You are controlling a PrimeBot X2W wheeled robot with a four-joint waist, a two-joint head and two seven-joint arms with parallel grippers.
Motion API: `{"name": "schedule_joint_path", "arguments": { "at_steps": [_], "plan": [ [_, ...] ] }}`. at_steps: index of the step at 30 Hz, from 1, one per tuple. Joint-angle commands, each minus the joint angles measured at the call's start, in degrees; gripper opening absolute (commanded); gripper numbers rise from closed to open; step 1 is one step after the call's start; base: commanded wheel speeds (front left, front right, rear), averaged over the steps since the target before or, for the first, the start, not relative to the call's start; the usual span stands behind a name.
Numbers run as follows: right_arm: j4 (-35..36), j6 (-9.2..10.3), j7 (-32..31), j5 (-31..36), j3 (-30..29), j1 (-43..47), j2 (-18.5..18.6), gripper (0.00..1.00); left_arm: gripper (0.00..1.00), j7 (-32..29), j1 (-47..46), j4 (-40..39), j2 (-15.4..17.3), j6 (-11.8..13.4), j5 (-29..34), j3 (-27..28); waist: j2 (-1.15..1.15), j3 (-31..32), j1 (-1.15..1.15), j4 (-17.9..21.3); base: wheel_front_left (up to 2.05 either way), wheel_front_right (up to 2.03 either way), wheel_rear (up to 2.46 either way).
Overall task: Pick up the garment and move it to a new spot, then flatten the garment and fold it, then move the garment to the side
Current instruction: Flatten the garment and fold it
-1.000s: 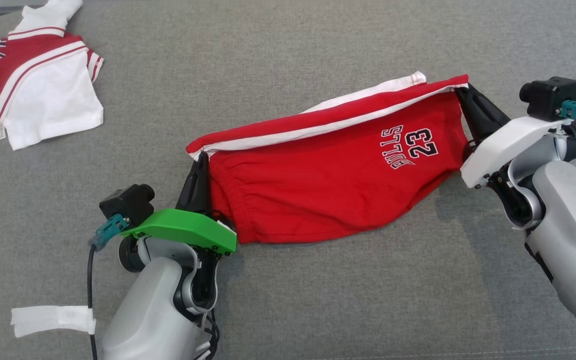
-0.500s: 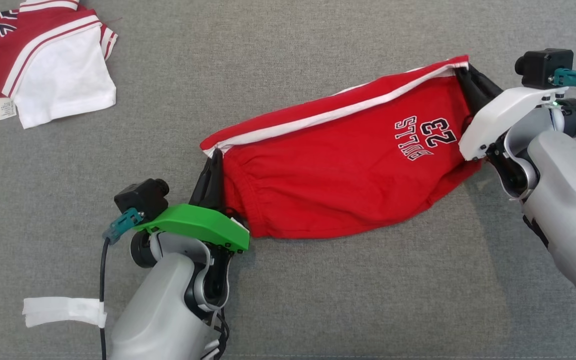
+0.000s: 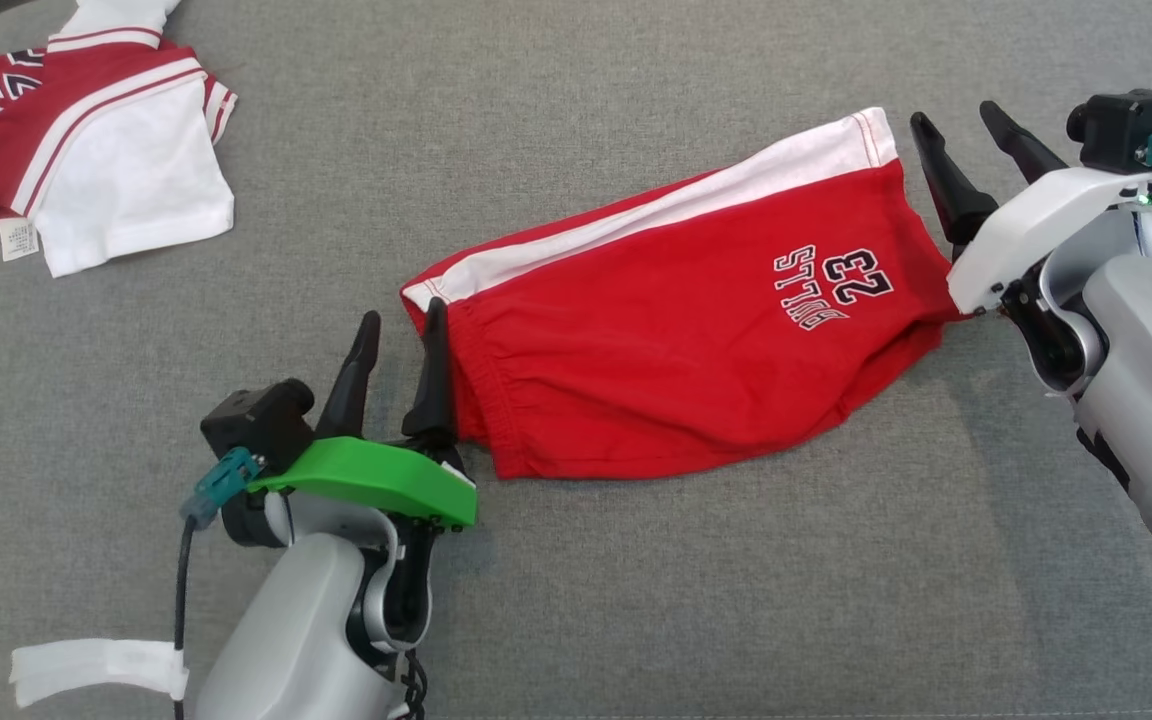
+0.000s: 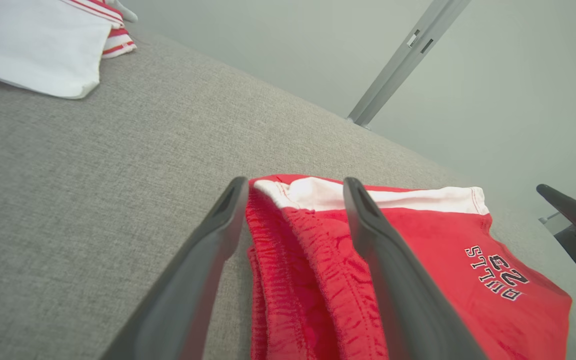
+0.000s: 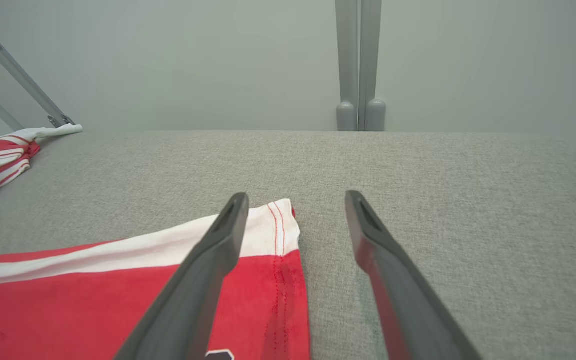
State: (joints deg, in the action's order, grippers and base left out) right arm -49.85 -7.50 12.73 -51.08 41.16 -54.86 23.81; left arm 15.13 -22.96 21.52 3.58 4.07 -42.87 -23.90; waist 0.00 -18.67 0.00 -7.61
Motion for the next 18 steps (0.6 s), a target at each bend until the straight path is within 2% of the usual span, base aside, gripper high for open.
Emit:
{"name": "schedule_joint_path", "arguments": {
  "at_steps": [1,9,18],
  "plan": [
    [0.6,0.02,0.7,-0.4,0.7,1.3,0.9,1.00,1.00,0.0,1.3,-1.2,0.9,0.1,1.7,0.9,0.00,1.3,0.00,0.5,0.00,0.00,0.00],
    [5.2,0.02,2.3,-1.5,2.0,5.8,4.3,1.00,1.00,0.0,6.5,-8.0,1.7,-0.9,9.1,5.6,0.00,6.1,0.00,2.4,0.00,0.00,0.00],
    [7.5,0.02,2.5,-0.6,-0.2,13.2,4.7,1.00,1.00,0.0,12.1,-10.6,1.6,-1.5,15.4,9.9,0.00,12.1,0.00,4.4,0.00,0.00,0.00]
  ]
}}
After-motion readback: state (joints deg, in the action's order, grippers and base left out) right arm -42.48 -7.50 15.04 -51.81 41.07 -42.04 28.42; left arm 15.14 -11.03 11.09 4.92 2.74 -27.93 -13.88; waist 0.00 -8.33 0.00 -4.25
